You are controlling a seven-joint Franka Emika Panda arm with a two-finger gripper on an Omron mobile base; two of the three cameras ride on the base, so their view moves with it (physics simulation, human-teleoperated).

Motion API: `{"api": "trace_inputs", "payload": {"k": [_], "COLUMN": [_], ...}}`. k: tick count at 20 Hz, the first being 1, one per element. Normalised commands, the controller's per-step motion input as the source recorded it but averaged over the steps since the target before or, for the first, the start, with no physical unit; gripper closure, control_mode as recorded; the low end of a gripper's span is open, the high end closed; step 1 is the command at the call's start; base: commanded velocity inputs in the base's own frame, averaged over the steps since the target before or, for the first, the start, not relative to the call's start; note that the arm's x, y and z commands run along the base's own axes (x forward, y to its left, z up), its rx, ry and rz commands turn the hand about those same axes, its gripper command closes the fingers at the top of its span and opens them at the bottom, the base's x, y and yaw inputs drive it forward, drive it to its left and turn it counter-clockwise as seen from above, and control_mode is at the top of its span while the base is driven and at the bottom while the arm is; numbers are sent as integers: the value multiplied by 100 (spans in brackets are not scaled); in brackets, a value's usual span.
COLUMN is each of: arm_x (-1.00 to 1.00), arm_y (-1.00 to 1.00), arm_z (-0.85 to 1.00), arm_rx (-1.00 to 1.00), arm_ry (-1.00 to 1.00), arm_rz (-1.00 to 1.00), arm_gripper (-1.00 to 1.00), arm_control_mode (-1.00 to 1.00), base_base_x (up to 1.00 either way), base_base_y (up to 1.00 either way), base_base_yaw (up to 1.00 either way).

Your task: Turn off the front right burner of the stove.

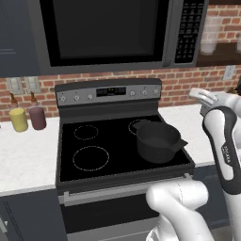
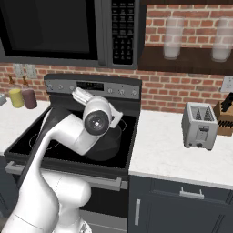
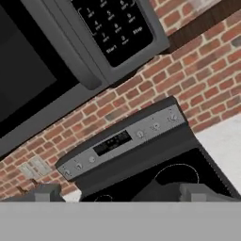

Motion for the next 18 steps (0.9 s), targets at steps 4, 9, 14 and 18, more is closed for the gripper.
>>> {"api": "trace_inputs", "payload": {"k": [4,9,14,18], "arm_x": [47,33,18,17], "arm_y": [-11,-29,-34,-16], "arm_z": [0,-2,-15,-20], "arm_rx": [28,19,14,10], "arm_ry": [13,10,9,4], "arm_rz": [-7,-2,0,0], "arm_gripper": [-100,-100,-100,-100], "arm_control_mode": [-100,-100,-100,-100], "base_base_x": [0,0,0,0], "base_base_y": [0,0,0,0], "base_base_yaw": [0,0,0,0]}}
